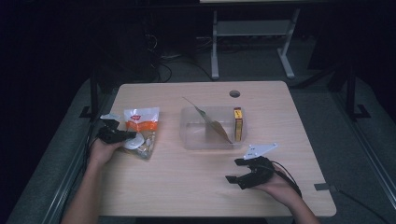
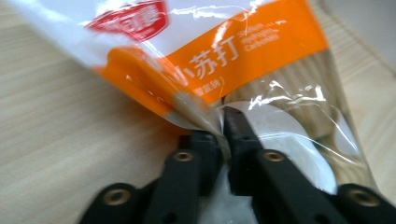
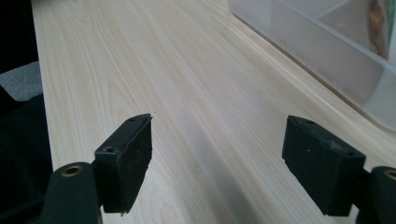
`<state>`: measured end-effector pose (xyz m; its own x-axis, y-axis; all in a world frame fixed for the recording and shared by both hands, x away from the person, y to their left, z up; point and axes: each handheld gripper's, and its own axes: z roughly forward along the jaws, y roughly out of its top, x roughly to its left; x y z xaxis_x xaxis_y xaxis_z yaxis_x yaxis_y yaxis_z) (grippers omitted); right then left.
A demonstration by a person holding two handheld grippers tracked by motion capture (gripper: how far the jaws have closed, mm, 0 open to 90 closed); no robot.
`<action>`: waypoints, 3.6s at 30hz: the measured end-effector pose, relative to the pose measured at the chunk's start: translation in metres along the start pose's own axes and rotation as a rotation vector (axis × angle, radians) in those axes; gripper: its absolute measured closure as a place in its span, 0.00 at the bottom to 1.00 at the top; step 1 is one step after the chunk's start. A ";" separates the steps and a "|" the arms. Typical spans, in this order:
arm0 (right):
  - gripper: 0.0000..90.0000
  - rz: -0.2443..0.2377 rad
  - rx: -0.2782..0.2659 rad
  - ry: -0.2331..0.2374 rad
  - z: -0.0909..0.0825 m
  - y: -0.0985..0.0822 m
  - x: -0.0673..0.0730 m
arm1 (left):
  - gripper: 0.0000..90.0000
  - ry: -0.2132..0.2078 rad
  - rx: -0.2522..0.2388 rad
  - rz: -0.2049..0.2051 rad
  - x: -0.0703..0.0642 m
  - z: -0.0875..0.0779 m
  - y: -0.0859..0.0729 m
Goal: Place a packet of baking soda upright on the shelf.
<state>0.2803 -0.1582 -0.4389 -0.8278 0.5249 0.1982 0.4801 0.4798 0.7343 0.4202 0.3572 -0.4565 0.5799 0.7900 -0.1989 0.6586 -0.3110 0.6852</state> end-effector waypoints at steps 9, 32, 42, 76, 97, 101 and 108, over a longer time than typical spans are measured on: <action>0.22 -0.013 0.000 -0.004 0.008 0.002 0.000 | 0.98 -0.023 -0.048 0.008 -0.015 -0.019 0.002; 0.33 -0.029 -0.136 0.098 0.032 0.046 0.025 | 0.99 -0.270 -0.274 0.098 -0.113 -0.075 0.007; 0.39 -0.063 -0.229 0.144 0.053 0.073 0.042 | 0.99 -0.398 -0.304 0.117 -0.149 -0.070 0.012; 0.67 -0.030 -0.402 0.236 0.079 0.071 0.057 | 0.99 -0.502 -0.380 0.111 -0.170 -0.065 0.017; 0.89 -0.077 -0.289 0.138 0.065 0.079 0.057 | 0.77 -0.388 -0.253 0.173 -0.158 -0.037 0.006; 0.90 -0.074 -0.279 0.128 0.061 0.079 0.054 | 0.70 -0.376 -0.239 0.171 -0.156 -0.035 0.005; 0.89 -0.111 -0.253 0.126 0.068 0.077 0.055 | 0.99 -0.437 -0.216 0.191 -0.159 -0.035 0.004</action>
<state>0.2913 -0.0445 -0.4150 -0.9081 0.3802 0.1755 0.3107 0.3308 0.8911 0.3135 0.2489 -0.3976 0.8564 0.4212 -0.2988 0.4344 -0.2749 0.8577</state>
